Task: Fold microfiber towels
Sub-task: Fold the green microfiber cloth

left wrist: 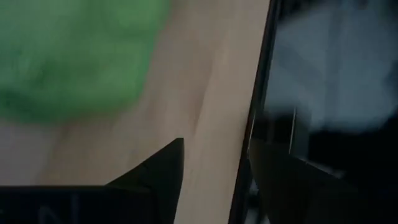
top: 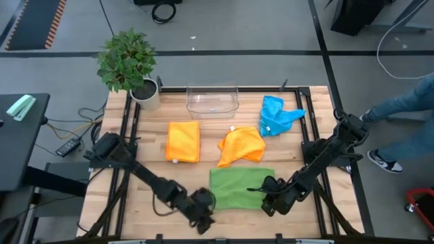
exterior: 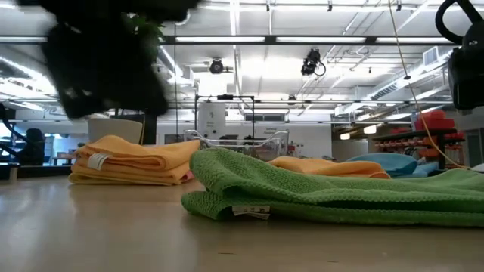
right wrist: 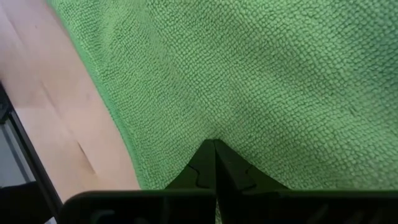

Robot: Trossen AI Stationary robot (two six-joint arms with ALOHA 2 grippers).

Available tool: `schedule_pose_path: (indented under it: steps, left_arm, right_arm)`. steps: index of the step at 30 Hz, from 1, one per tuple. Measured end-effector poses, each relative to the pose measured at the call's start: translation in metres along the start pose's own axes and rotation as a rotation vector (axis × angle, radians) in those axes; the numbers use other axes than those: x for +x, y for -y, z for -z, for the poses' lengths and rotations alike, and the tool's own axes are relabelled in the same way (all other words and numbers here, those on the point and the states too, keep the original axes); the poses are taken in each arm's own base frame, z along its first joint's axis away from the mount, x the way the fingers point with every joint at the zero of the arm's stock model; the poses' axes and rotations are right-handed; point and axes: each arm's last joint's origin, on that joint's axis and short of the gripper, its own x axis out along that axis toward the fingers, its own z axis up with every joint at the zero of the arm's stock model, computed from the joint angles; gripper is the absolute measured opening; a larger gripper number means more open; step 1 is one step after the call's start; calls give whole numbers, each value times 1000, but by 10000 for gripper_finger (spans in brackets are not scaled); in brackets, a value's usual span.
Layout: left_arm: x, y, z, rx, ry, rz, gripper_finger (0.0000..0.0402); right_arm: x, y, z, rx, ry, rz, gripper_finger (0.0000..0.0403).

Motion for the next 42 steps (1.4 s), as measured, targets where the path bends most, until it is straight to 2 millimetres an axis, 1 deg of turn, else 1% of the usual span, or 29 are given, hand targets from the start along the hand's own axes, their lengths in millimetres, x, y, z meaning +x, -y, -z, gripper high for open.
schedule_pose_path:
  steps: [2, 4, 7, 10, 12, 13, 15, 16, 19, 22, 26, 32, 36, 42]
  left_arm:
    - [4, -10, 3, -117, 105, 79, 188]
    - [5, -23, 9, -222, 188, 116, 191]
    - [5, -43, 24, -366, 179, 95, 194]
    - [4, -50, 37, -454, 161, 82, 196]
    - [3, -52, 42, -469, 200, 64, 194]
    - [2, -50, 42, -480, 231, 73, 192]
    - [1, -44, 38, -488, 271, 98, 187]
    - [1, -44, 36, -489, 278, 93, 185]
    - [3, -49, 31, -480, 296, 51, 176]
    - [4, -52, 24, -487, 314, 44, 169]
    - [5, -57, 21, -486, 299, 18, 159]
    - [6, -60, 26, -451, 215, -12, 147]
    - [6, -61, 24, -434, 229, -19, 150]
    - [6, -61, 15, -372, 286, -6, 174]
  right_arm:
    - [0, -1, 0, 1, 0, -6, 0]
    - [0, -1, 0, 0, 0, -8, 0]
    - [-1, -1, 3, -8, 5, -12, 0]
    - [-1, -1, 4, -11, 2, -14, 0]
    - [-1, -2, 5, -14, 3, -18, 0]
    - [-1, -2, 5, -14, 3, -18, 0]
    - [-1, -2, 5, -15, 2, -19, 0]
    - [-1, -2, 5, -15, 2, -20, 0]
    - [-1, -2, 5, -16, 0, -20, 0]
    - [-2, -2, 5, -19, -1, -20, 0]
    - [-2, -2, 5, -19, -1, -21, 0]
    - [-2, -2, 5, -20, -1, -21, 0]
    - [-2, -2, 5, -20, 2, -21, 0]
    - [-1, -2, 3, -35, 3, -20, 0]
